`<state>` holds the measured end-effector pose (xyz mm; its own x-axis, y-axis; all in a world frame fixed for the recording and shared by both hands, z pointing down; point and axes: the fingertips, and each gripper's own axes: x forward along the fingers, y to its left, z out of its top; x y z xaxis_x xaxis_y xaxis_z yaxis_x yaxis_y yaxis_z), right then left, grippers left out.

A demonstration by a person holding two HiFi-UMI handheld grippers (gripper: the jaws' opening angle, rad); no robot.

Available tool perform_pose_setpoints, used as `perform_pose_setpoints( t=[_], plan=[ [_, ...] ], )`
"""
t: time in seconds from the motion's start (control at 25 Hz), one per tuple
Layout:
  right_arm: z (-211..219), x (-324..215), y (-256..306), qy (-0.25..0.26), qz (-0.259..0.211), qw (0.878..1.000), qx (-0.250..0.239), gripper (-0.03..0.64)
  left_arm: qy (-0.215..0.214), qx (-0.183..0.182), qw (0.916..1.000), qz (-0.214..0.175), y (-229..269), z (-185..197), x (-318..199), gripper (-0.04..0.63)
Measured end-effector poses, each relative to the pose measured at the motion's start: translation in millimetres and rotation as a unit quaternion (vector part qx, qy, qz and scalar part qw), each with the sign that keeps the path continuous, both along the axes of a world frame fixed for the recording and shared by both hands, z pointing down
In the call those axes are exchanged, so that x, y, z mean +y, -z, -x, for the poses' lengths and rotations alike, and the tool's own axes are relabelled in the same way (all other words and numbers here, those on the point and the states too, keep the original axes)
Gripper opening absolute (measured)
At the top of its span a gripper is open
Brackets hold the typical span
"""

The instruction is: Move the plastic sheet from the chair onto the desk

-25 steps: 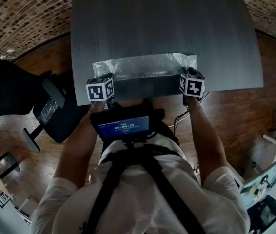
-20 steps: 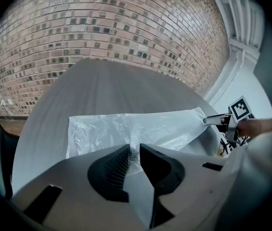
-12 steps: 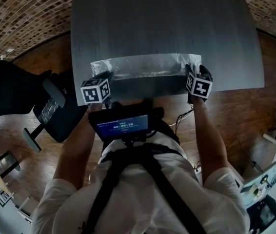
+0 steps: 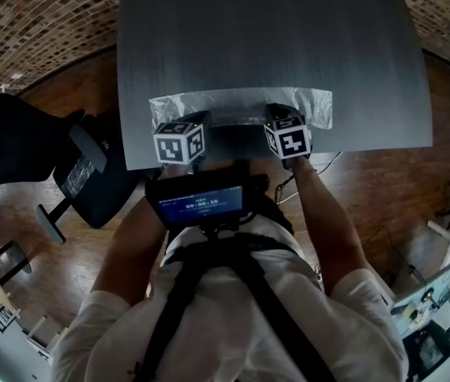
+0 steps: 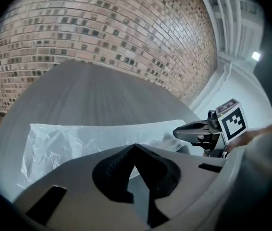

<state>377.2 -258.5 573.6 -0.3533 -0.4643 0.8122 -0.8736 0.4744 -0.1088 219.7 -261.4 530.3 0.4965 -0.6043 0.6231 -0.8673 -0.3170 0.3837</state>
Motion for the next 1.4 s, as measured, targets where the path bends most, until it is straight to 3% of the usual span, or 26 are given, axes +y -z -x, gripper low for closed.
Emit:
perform_pose_setpoints(
  t=[0.16,0.32,0.72,1.0,1.12,1.24,1.4],
  plan=[
    [-1.0,1.3,-12.9,0.010,0.024,1.000,-0.010,0.000,0.015,-0.011,0.9988,0.046,-27.3,17.9,4.7,0.002],
    [-28.7,-2.7,-15.2,-0.023,0.034,0.999,-0.017,0.000,0.027,0.022,0.9974,0.063,-30.6,33.7,8.4,0.002],
    [-137.0,-5.8,-15.1,-0.120,0.019,0.992,0.025,0.000,0.024,0.012,0.9980,0.057,-28.9,39.8,9.2,0.002],
    [-153.5,-12.4,-16.1,-0.159,0.011,0.987,0.011,0.000,0.081,-0.022,0.9947,0.060,-31.1,93.3,8.7,0.002],
    [-163.7,-12.6,-16.6,-0.179,0.012,0.983,0.030,0.000,0.112,-0.034,0.9918,0.051,-28.3,116.1,9.4,0.002],
    [-169.6,-10.8,-0.8,-0.200,-0.008,0.979,0.035,0.000,0.124,-0.024,0.9915,0.028,-9.8,121.3,13.4,0.002],
    [-160.0,-10.3,26.3,-0.211,-0.038,0.977,0.003,0.000,0.115,0.000,0.9933,0.007,10.8,107.9,21.5,0.002]
  ],
)
